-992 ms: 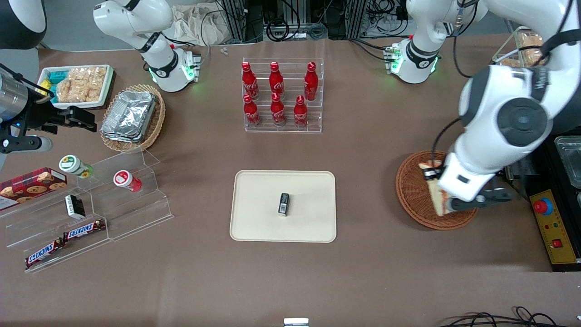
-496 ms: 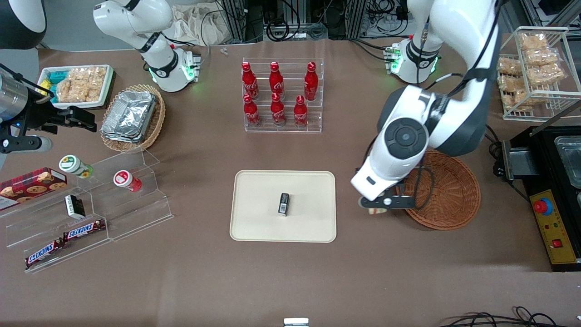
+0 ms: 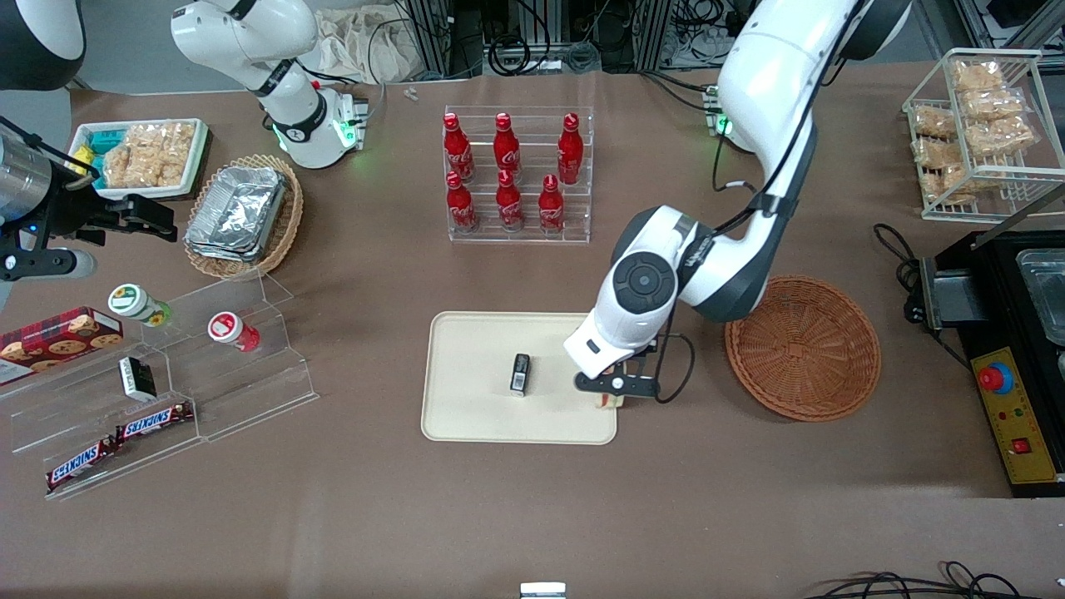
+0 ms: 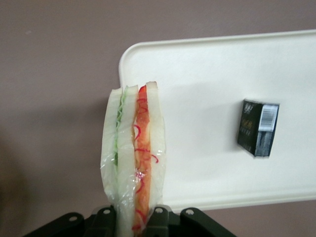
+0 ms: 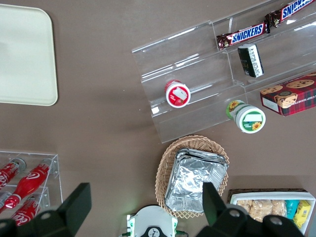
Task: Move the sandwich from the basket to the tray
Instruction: 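Carry the sandwich to the cream tray beside the black object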
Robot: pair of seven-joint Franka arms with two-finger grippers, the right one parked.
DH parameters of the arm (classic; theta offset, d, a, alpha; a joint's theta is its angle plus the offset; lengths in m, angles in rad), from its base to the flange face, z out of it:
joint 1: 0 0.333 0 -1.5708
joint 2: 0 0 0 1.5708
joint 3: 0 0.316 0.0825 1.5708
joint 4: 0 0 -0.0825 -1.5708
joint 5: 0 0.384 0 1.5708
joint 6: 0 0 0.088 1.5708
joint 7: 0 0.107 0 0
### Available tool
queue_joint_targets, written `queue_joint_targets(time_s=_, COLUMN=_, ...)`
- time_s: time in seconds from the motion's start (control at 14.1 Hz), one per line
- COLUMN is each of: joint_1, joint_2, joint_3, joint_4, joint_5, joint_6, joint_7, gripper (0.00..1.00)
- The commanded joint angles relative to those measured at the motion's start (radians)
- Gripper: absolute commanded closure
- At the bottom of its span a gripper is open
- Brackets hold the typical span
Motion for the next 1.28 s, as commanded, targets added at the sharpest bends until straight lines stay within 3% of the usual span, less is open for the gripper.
queue_joint_targets(time_s=0.0, joint_1=-0.013, joint_2=0.062, joint_3=0.011, joint_4=0.046, joint_5=-0.013, joint_6=0.057, joint_7=0.008, gripper=1.00)
queue_joint_targets(time_s=0.43, joint_1=-0.033, joint_2=0.127, joint_3=0.011, joint_4=0.044, joint_5=-0.007, joint_6=0.166, joint_7=0.009, gripper=1.00)
queue_joint_targets(time_s=0.5, joint_1=-0.033, joint_2=0.128, joint_3=0.011, joint_4=0.043, joint_5=-0.007, joint_6=0.169, joint_7=0.009, gripper=0.92)
queue_joint_targets(time_s=0.57, joint_1=-0.034, joint_2=0.130, joint_3=0.011, joint_4=0.043, joint_5=-0.007, joint_6=0.175, joint_7=0.009, gripper=0.79)
queue_joint_targets(time_s=0.64, joint_1=-0.033, joint_2=0.134, joint_3=0.011, joint_4=0.041, joint_5=-0.007, joint_6=0.183, joint_7=0.008, gripper=0.48)
queue_joint_targets(time_s=0.71, joint_1=-0.033, joint_2=0.135, joint_3=0.011, joint_4=0.041, joint_5=-0.007, joint_6=0.195, joint_7=0.009, gripper=0.00)
queue_joint_targets(time_s=1.2, joint_1=-0.033, joint_2=0.130, joint_3=0.011, joint_4=0.038, joint_5=-0.006, joint_6=0.212, joint_7=0.006, gripper=0.00)
